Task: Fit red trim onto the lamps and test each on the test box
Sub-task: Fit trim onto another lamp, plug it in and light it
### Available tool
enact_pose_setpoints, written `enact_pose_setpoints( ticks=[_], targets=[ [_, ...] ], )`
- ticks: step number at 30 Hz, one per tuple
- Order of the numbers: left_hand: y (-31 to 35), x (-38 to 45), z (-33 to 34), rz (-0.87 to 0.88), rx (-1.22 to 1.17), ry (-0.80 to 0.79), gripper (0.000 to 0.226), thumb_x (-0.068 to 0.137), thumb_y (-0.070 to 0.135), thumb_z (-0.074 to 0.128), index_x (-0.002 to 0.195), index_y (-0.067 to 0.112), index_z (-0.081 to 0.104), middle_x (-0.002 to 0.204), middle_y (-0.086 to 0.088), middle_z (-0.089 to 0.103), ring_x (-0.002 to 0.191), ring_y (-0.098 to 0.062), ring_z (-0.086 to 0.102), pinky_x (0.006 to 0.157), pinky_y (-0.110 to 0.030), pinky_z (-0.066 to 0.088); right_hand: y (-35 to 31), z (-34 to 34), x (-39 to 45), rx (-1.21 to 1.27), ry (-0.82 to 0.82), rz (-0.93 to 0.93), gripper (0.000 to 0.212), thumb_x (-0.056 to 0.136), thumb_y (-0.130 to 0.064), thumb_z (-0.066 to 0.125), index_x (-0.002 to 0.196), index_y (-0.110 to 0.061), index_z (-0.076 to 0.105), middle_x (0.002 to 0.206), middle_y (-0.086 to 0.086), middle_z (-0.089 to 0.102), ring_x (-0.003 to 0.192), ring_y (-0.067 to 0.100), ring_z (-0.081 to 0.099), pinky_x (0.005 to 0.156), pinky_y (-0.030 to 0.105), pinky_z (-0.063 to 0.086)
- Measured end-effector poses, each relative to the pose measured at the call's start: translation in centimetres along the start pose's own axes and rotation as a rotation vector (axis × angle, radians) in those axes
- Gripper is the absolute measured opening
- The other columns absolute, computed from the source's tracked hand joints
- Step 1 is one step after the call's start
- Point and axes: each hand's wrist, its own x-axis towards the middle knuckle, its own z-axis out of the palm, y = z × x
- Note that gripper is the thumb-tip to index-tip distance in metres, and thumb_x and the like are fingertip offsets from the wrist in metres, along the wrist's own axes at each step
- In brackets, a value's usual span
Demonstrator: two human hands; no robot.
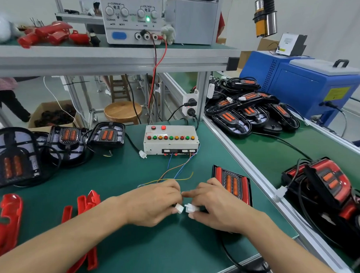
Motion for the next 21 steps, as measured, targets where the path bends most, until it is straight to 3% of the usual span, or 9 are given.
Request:
enact_pose_setpoints(
  ticks=[3, 4, 6, 8, 10, 12, 15, 18, 21],
  targets=[
    [0.5, 0.7, 0.4, 0.027, 0.165, -0.070, 0.030, 0.101, 0.036, 0.046, 0.094, 0.013, 0.063, 0.097, 0.001, 0.066, 0.111, -0.020, 0.048, 0.098, -0.034, 0.041, -0.8, -0.2, 0.4, -0.102, -0.067, 0.048, 0.034, 0.093, -0.051, 0.049, 0.077, -0.023, 0.059, 0.102, -0.012, 0.068, 0.091, 0.015, 0.049, 0.097, 0.039, 0.035],
    [0.6, 0.7, 0.5, 0.021, 0.205, -0.068, 0.035, 0.099, 0.041, 0.044, 0.093, 0.014, 0.065, 0.098, 0.003, 0.067, 0.111, -0.019, 0.048, 0.098, -0.034, 0.040, -0.9, -0.1, 0.2, -0.106, -0.095, 0.064, 0.035, 0.091, -0.055, 0.049, 0.085, -0.024, 0.064, 0.106, -0.012, 0.068, 0.097, 0.015, 0.051, 0.104, 0.039, 0.033],
    [0.5, 0.4, 0.9, 0.002, 0.221, -0.037, 0.040, 0.099, 0.047, 0.042, 0.093, 0.018, 0.068, 0.101, 0.009, 0.068, 0.112, -0.016, 0.048, 0.100, -0.031, 0.037, -1.1, 0.1, -1.1, -0.026, -0.066, 0.100, 0.047, 0.088, -0.060, 0.049, 0.110, -0.025, 0.071, 0.136, -0.012, 0.063, 0.120, 0.013, 0.052, 0.121, 0.038, 0.021],
    [0.4, 0.1, 1.2, -0.046, 0.190, 0.016, 0.041, 0.100, 0.049, 0.041, 0.097, 0.023, 0.071, 0.105, 0.015, 0.067, 0.113, -0.012, 0.047, 0.102, -0.029, 0.036, -1.4, 0.1, -3.2, 0.170, 0.110, 0.187, 0.052, 0.088, -0.061, 0.056, 0.125, -0.027, 0.071, 0.150, -0.014, 0.053, 0.135, 0.007, 0.046, 0.124, 0.033, 0.017],
    [0.6, -0.1, 1.3, -0.117, 0.119, 0.071, 0.038, 0.098, 0.051, 0.045, 0.112, 0.027, 0.071, 0.108, 0.017, 0.066, 0.116, -0.010, 0.049, 0.106, -0.028, 0.032, -1.2, 0.3, -6.0, 0.332, 0.399, 0.406, 0.042, 0.090, -0.053, 0.066, 0.123, -0.028, 0.073, 0.142, -0.016, 0.058, 0.132, 0.003, 0.049, 0.117, 0.026, 0.029],
    [1.0, -0.4, 1.6, -0.173, 0.061, 0.086, 0.049, 0.094, 0.055, 0.048, 0.134, 0.028, 0.061, 0.114, 0.016, 0.065, 0.119, -0.009, 0.049, 0.114, -0.027, 0.023, -0.3, 0.8, -8.9, 0.406, 0.619, 0.788, 0.036, 0.092, -0.047, 0.066, 0.119, -0.025, 0.072, 0.125, -0.011, 0.065, 0.116, 0.006, 0.057, 0.103, 0.028, 0.041],
    [2.1, -0.7, 2.2, -0.172, 0.059, 0.106, 0.061, 0.091, 0.063, 0.050, 0.140, 0.028, 0.056, 0.122, 0.016, 0.062, 0.125, -0.008, 0.048, 0.119, -0.030, 0.015, 0.6, 1.1, -11.6, 0.595, 0.488, 1.180, 0.043, 0.093, -0.059, 0.056, 0.112, -0.024, 0.070, 0.110, -0.006, 0.072, 0.099, 0.011, 0.064, 0.088, 0.036, 0.048],
    [3.5, 0.1, 2.8, -0.132, 0.151, 0.143, 0.061, 0.087, 0.073, 0.051, 0.126, 0.028, 0.065, 0.108, 0.014, 0.063, 0.113, -0.011, 0.055, 0.113, -0.035, 0.023, 0.6, 1.1, -11.4, 0.676, 0.380, 1.153, 0.044, 0.090, -0.070, 0.053, 0.097, -0.028, 0.067, 0.097, -0.011, 0.071, 0.093, 0.009, 0.066, 0.083, 0.034, 0.050],
    [5.1, 1.6, 3.4, -0.119, 0.307, 0.116, 0.047, 0.086, 0.070, 0.053, 0.100, 0.029, 0.071, 0.098, 0.011, 0.060, 0.105, -0.015, 0.057, 0.103, -0.038, 0.037, 0.7, 0.5, -9.7, 0.626, 0.265, 1.091, 0.047, 0.089, -0.070, 0.057, 0.073, -0.025, 0.059, 0.069, -0.012, 0.063, 0.067, 0.006, 0.061, 0.062, 0.027, 0.044]
  ],
)
